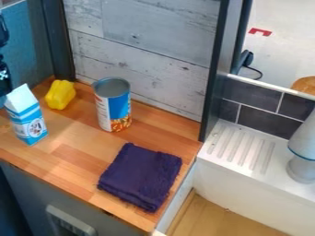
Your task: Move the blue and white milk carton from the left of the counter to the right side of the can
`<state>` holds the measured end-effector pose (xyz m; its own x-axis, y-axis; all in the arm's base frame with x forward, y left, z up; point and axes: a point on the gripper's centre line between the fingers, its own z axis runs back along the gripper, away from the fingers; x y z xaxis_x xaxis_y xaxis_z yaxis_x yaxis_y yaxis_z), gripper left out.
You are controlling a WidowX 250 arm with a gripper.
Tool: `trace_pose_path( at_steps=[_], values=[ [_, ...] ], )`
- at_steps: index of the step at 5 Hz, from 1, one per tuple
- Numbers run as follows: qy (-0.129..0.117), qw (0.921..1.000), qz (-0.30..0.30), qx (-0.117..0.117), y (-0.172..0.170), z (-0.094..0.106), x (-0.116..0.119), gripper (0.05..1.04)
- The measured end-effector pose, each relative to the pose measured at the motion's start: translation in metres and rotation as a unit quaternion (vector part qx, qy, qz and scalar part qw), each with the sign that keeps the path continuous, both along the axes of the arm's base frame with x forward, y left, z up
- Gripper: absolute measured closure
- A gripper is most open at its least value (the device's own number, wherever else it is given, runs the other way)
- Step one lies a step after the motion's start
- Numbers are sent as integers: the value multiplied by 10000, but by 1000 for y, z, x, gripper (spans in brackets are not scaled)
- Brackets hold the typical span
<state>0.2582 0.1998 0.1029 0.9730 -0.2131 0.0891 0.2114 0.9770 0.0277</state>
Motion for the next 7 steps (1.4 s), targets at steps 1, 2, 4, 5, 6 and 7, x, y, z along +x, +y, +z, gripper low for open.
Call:
trace_pose_path(
  at_steps=[1, 2, 4, 5, 6, 7],
  values=[
    [-76, 9995, 287, 76, 10, -11, 14, 82],
    [-95, 9991, 415, 89, 16, -19, 25, 83],
    [-73, 9987, 494, 44, 7, -25, 41, 82],
    [-15, 9989, 473, 13, 1, -32, 46, 83],
    [-40, 9987, 484, 174, 5, -37, 49, 82],
    [155, 9985, 489, 198, 6, -56, 43, 83]
  ],
)
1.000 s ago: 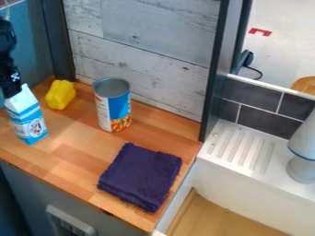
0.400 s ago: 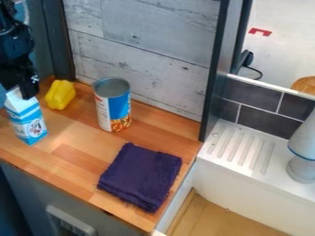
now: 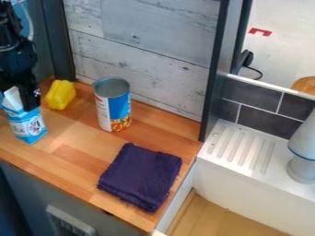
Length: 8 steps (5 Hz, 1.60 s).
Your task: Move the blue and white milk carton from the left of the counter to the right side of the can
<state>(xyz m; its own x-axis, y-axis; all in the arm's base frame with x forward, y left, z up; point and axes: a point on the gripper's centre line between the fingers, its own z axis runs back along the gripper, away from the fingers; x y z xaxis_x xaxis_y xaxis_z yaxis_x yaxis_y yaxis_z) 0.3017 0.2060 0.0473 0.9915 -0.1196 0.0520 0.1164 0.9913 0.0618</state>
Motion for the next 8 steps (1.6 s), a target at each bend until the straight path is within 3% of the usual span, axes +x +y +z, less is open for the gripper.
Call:
trace_pose_path(
  at_steps=[2, 3, 4, 5, 6, 7, 8],
  values=[
    [24, 9999, -66, 90, 3, -3, -1, 133],
    [-196, 9997, -27, 119, -1, -3, -2, 236],
    [-129, 9999, -74, 27, -3, -1, -3, 237],
    [-16, 9997, -109, -212, -10, 1, -5, 237],
    [-177, 9993, -89, -332, -11, 24, 5, 237],
    [-468, 9983, -59, -332, -24, 64, 23, 237],
    [-609, 9971, -411, -190, -72, 95, 47, 237]
  ],
)
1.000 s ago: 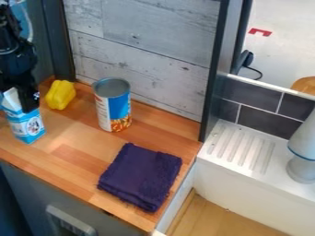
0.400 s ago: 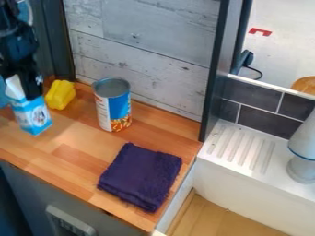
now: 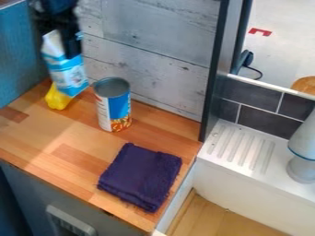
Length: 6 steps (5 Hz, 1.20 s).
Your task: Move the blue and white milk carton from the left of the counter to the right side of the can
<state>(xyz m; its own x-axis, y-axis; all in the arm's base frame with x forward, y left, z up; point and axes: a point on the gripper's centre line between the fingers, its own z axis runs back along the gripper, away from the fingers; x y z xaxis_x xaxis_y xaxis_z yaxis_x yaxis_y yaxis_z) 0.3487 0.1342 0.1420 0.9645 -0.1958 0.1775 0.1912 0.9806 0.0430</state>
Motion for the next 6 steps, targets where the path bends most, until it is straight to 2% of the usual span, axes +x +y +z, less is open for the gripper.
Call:
trace_pose_path(
  at_steps=[1, 2, 3, 4, 5, 6],
  values=[
    [-59, 9991, -397, 108, -46, 22, 16, 237],
    [-94, 9973, -698, 211, -89, 35, 26, 237],
    [-185, 9960, -828, 263, -122, 36, 31, 237],
    [-238, 9955, -821, 400, -134, 16, 31, 237],
    [-104, 9948, -858, 545, -137, -19, 32, 237],
    [-164, 9954, -786, 514, -138, -43, 33, 237]
  ],
)
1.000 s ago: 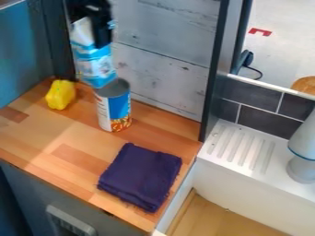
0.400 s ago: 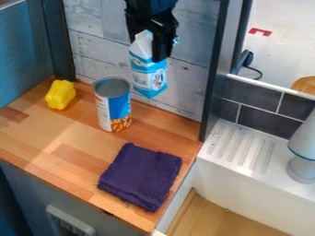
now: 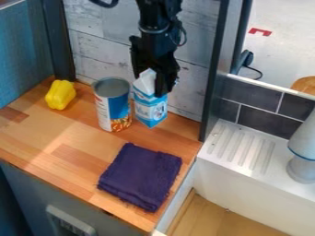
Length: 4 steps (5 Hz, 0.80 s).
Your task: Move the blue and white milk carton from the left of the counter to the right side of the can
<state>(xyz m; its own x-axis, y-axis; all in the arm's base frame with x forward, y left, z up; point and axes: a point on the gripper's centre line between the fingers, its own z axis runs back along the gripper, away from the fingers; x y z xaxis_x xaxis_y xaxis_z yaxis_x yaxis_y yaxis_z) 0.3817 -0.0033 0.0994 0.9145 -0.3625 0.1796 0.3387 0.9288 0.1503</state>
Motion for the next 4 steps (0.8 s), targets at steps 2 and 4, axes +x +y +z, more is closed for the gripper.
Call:
trace_pose_path(
  at_steps=[2, 4],
  values=[
    [18, 9988, -117, -471, -14, -44, 9, 237],
    [-181, 9979, -199, -593, -16, -50, 16, 173]
  ],
)
